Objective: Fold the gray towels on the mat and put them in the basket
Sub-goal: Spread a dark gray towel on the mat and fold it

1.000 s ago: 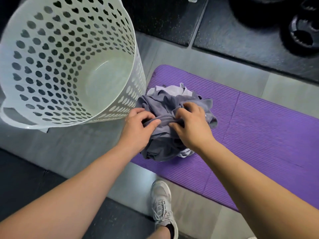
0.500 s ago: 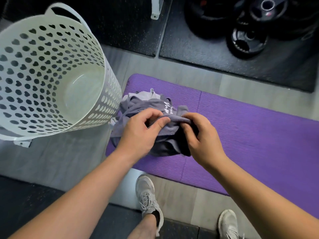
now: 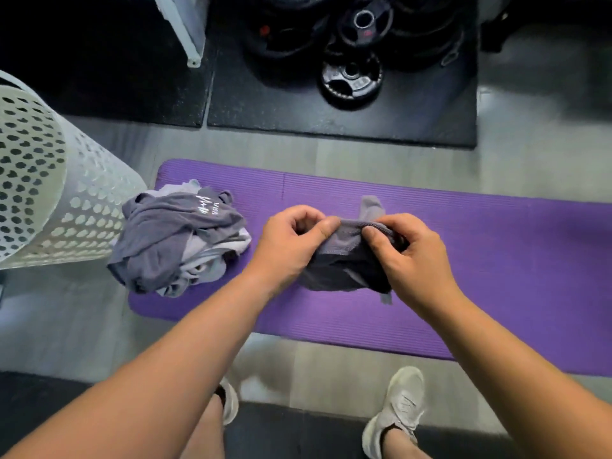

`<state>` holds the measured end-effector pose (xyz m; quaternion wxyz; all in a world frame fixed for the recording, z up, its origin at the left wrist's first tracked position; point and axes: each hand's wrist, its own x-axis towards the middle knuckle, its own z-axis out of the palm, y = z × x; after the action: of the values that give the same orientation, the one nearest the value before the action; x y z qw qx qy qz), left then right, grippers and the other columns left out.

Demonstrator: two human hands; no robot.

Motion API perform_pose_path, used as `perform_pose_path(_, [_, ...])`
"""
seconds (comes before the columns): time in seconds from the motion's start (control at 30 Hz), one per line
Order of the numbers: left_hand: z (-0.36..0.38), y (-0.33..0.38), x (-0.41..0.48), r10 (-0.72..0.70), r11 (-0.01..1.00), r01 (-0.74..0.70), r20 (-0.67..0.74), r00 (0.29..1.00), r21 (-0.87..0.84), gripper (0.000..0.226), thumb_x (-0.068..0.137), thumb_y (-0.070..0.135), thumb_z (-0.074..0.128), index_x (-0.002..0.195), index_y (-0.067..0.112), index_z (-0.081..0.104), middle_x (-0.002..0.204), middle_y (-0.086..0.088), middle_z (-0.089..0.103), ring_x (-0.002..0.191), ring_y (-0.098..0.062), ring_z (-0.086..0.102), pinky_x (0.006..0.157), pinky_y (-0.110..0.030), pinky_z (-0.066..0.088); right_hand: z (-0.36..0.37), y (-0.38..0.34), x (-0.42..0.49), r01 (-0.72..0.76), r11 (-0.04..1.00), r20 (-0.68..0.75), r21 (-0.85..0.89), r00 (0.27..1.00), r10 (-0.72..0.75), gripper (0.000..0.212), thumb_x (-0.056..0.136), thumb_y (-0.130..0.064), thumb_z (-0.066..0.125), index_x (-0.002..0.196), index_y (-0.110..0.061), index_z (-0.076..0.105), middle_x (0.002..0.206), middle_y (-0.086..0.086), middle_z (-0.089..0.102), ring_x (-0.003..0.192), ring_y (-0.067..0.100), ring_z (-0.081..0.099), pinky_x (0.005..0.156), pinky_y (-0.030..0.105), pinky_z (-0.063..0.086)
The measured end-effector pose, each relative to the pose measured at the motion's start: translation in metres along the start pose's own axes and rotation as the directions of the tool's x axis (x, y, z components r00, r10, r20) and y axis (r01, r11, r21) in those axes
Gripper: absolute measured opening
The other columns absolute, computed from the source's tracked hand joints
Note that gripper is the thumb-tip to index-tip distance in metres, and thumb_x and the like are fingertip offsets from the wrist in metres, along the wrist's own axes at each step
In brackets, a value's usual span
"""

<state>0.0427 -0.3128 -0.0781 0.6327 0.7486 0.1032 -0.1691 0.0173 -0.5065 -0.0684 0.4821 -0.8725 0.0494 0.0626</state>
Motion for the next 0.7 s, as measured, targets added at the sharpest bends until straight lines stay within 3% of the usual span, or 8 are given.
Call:
perform_pose_path(0.2, [0.153,-0.018,0.008,-0.078,0.996,0.076,0.053,0.996,0.049,0.02,0.09,0.018,0.076,0.075,0.012,0.064,0.056,0.015,0.057,0.054,0.002,0.049,0.057,-0.013,0.039,-0.106,0.128,-0.011,-0.021,0.987,0.038,-0.16,0.999,0.027,0.013,0.092,-0.043,0.063,0.081,-0.037,0.062,0.084,-0.015,0.06,0.09,0.018,0.054,0.077,0.025,0.036])
perform_pose_path(0.33, [0.229,-0.046,0.018,-0.053,0.988,0.042,0.07,0.996,0.147,0.021,0.089,0.028,0.077,0.074,0.02,0.064,0.064,0.014,0.06,0.062,-0.005,0.054,0.063,-0.022,0.046,-0.147,0.201,-0.015,-0.032,0.968,-0.003,-0.249,0.999,0.033,0.009,0.093,-0.039,0.066,0.086,-0.033,0.065,0.091,-0.007,0.062,0.098,0.019,0.051,0.085,0.023,0.033])
perform_pose_path(0.43, [0.277,-0.079,0.026,-0.087,0.963,0.049,0.134,0.987,0.264,0.017,0.091,0.033,0.074,0.08,0.022,0.066,0.07,0.014,0.063,0.067,-0.006,0.057,0.07,-0.025,0.048,-0.165,0.255,-0.02,-0.073,0.937,-0.037,-0.341,0.997,0.064,0.012,0.093,-0.035,0.068,0.091,-0.023,0.071,0.095,-0.002,0.064,0.101,0.022,0.052,0.089,0.03,0.039])
perform_pose_path(0.5, [0.302,-0.106,0.026,-0.182,0.934,0.103,0.207,0.961,0.341,0.007,0.092,0.029,0.071,0.093,0.022,0.07,0.086,0.012,0.07,0.082,-0.008,0.064,0.082,-0.027,0.051,-0.174,0.293,-0.027,-0.122,0.914,-0.051,-0.388,0.993,0.111,0.012,0.093,-0.032,0.07,0.092,-0.02,0.072,0.094,0.001,0.064,0.098,0.025,0.054,0.09,0.037,0.043])
perform_pose_path(0.57, [0.313,-0.133,0.023,-0.269,0.903,0.161,0.232,0.935,0.399,0.016,0.093,0.024,0.068,0.108,0.019,0.069,0.1,0.006,0.072,0.095,-0.011,0.067,0.093,-0.028,0.051,-0.18,0.328,-0.032,-0.168,0.884,-0.07,-0.436,0.986,0.153,0.014,0.092,-0.032,0.07,0.091,-0.018,0.074,0.09,0.002,0.063,0.095,0.028,0.055,0.087,0.043,0.046])
perform_pose_path(0.7, [0.303,-0.177,0.021,-0.367,0.856,0.242,0.207,0.907,0.458,0.015,0.096,0.021,0.065,0.109,0.016,0.068,0.101,0.002,0.072,0.096,-0.015,0.067,0.092,-0.027,0.05,-0.179,0.389,-0.038,-0.287,0.784,-0.102,-0.551,0.955,0.278,0.025,0.093,-0.036,0.066,0.095,-0.014,0.077,0.094,0.009,0.068,0.1,0.035,0.058,0.089,0.041,0.046])
